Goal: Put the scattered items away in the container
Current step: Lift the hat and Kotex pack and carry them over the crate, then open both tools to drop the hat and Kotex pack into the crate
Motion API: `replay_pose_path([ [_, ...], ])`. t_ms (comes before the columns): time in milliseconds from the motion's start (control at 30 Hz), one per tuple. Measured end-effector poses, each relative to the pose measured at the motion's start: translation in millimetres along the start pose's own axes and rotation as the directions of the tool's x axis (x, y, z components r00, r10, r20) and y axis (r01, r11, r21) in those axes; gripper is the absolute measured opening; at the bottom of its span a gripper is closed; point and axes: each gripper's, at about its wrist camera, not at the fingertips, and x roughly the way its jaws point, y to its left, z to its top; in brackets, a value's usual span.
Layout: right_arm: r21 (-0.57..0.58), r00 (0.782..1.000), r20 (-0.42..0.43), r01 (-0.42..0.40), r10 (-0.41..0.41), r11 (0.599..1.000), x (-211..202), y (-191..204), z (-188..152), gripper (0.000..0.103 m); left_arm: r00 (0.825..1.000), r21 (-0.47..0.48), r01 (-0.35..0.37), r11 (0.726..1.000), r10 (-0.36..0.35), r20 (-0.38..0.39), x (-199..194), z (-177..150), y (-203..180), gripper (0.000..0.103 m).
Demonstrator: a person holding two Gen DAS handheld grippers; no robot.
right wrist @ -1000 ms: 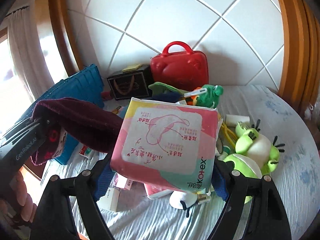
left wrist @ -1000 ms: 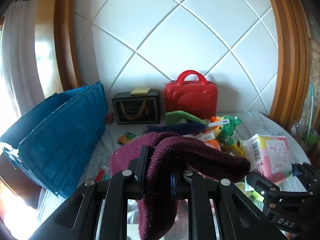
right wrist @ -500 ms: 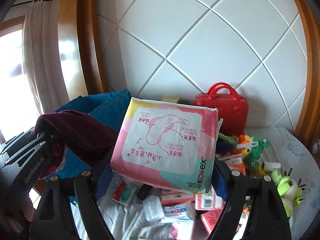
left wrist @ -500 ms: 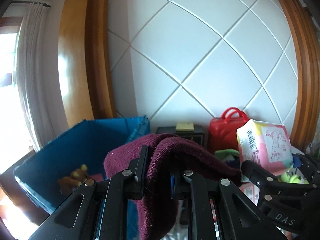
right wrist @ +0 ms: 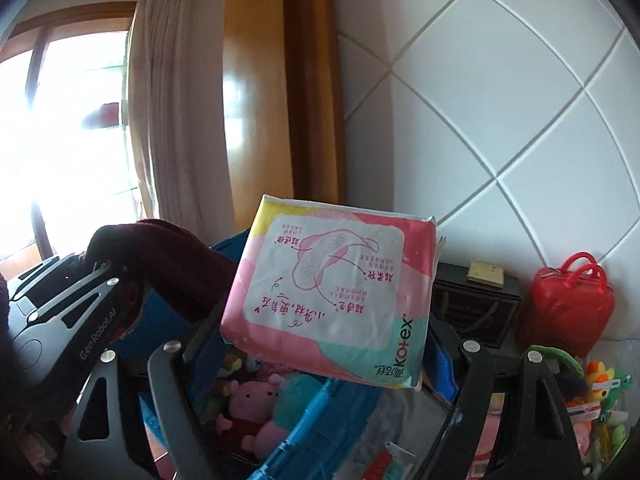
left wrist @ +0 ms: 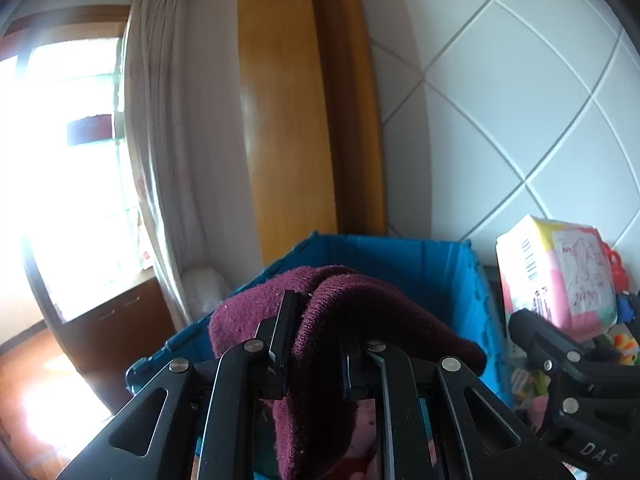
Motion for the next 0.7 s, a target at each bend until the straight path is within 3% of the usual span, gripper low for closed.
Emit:
replay_pose_path([
  [200, -0.046, 0.996, -0.088, -0.030, 0.026, 0.998, 50.2, 30.7, -4.8, 0.083, 0.984, -0.046, 0.004, 0.999, -0.012, -0.176, 53.3, -34.0, 24.2, 0.017],
  [300, -0.050, 0.992, -0.123, -0.023, 0.016, 0.998, 65.9, 34.4, -9.9, 0.083, 0.972, -0.048, -0.001, 0.999, -0.010, -0.236, 68.4, -43.7, 28.6, 0.023],
  [400, -0.057, 0.988, -0.154, -0.006, -0.003, 0.998, 72.9, 36.2, -16.1, 0.083, 0.960, -0.054, 0.001, 0.999, -0.016, -0.279, 75.1, -53.0, 27.0, 0.052],
  [433, -0.060, 0.987, -0.164, -0.003, -0.006, 0.998, 74.2, 37.2, -17.4, 0.084, 0.960, -0.048, 0.002, 0.999, -0.015, -0.279, 73.1, -54.9, 23.4, 0.072],
  [467, -0.063, 0.985, -0.174, 0.001, -0.012, 0.998, 75.5, 38.5, -18.5, 0.084, 0.960, -0.041, 0.006, 0.999, -0.017, -0.280, 71.1, -57.4, 21.2, 0.085],
  [533, -0.072, 0.981, -0.193, 0.016, -0.029, 0.997, 77.3, 41.5, -20.1, 0.089, 0.956, -0.032, 0.026, 0.999, -0.035, -0.292, 65.4, -60.0, 18.1, 0.085],
  [600, -0.075, 0.979, -0.200, 0.033, -0.048, 0.997, 75.7, 42.6, -21.1, 0.101, 0.946, -0.034, 0.056, 0.998, -0.064, -0.318, 60.9, -62.1, 17.1, 0.085],
  [700, -0.078, 0.977, -0.203, 0.055, -0.070, 0.995, 69.6, 44.6, -20.3, 0.103, 0.941, -0.044, 0.059, 0.997, -0.071, -0.332, 57.2, -70.3, 17.1, 0.085],
])
